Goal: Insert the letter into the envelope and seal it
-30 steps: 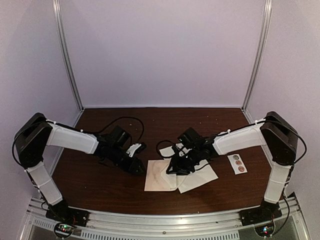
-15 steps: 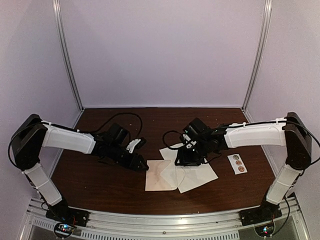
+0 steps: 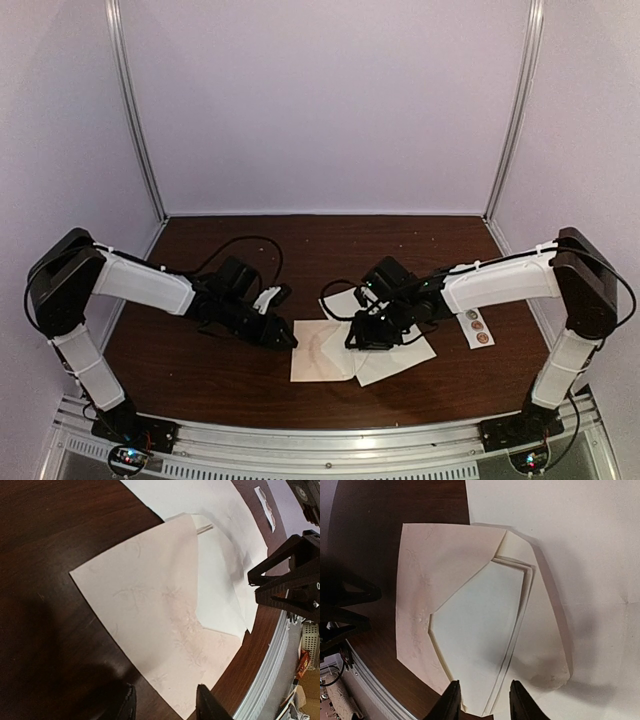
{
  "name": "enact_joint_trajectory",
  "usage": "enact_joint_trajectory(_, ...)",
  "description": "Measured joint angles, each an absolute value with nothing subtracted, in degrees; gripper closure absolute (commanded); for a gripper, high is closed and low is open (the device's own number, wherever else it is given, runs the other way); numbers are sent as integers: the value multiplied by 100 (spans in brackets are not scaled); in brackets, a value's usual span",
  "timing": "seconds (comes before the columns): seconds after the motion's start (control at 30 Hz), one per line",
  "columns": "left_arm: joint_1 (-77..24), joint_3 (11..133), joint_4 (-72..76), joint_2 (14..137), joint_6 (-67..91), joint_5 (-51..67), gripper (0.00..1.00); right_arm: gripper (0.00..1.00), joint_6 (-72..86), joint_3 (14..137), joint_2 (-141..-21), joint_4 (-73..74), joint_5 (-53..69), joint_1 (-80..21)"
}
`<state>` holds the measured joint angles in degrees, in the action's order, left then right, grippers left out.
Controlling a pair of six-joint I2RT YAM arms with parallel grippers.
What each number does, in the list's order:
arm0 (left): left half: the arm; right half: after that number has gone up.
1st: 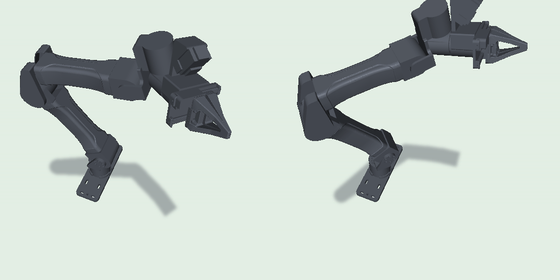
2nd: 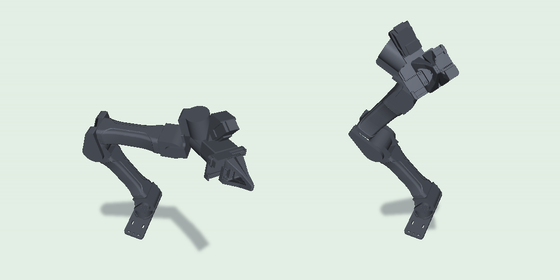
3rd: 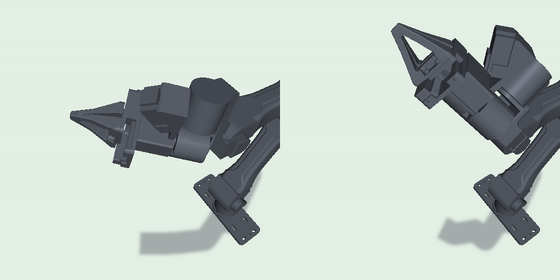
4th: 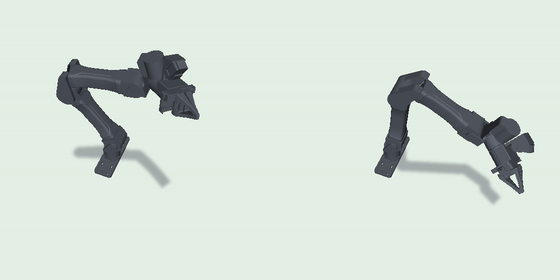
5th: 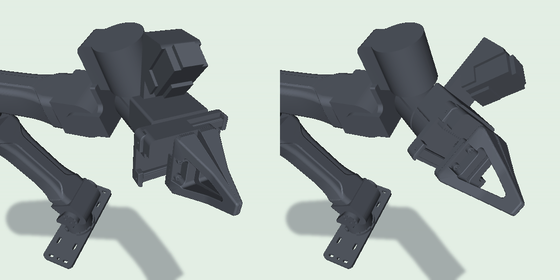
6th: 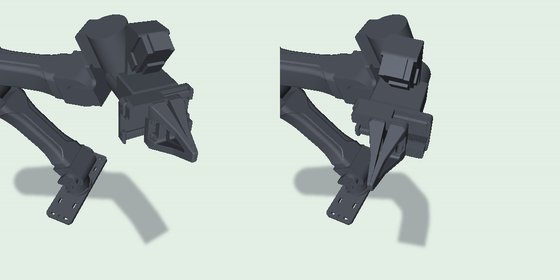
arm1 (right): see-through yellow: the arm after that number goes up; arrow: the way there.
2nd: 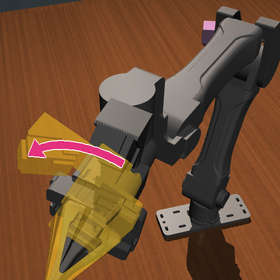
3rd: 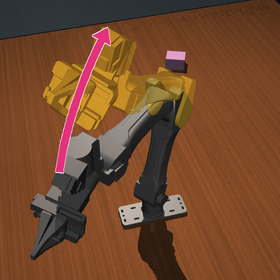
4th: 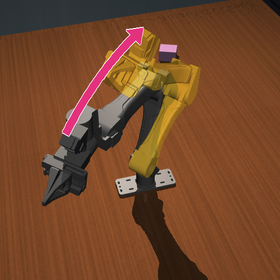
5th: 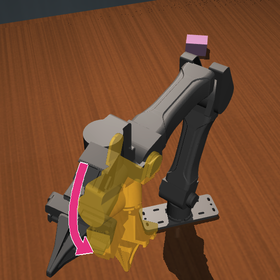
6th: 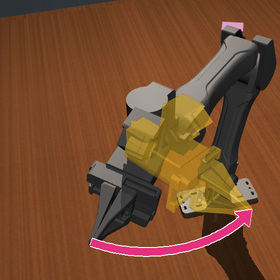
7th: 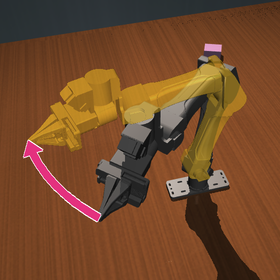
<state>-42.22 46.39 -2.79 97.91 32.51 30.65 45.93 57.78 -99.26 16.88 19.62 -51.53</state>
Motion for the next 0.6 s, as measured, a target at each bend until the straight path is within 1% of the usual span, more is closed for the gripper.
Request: enact_joint_trajectory(0.6, -4268, 4639, 3, 10154, 3264, 3218, 60, 68, 4654, 5778, -10335, 1339, 2060, -5166)
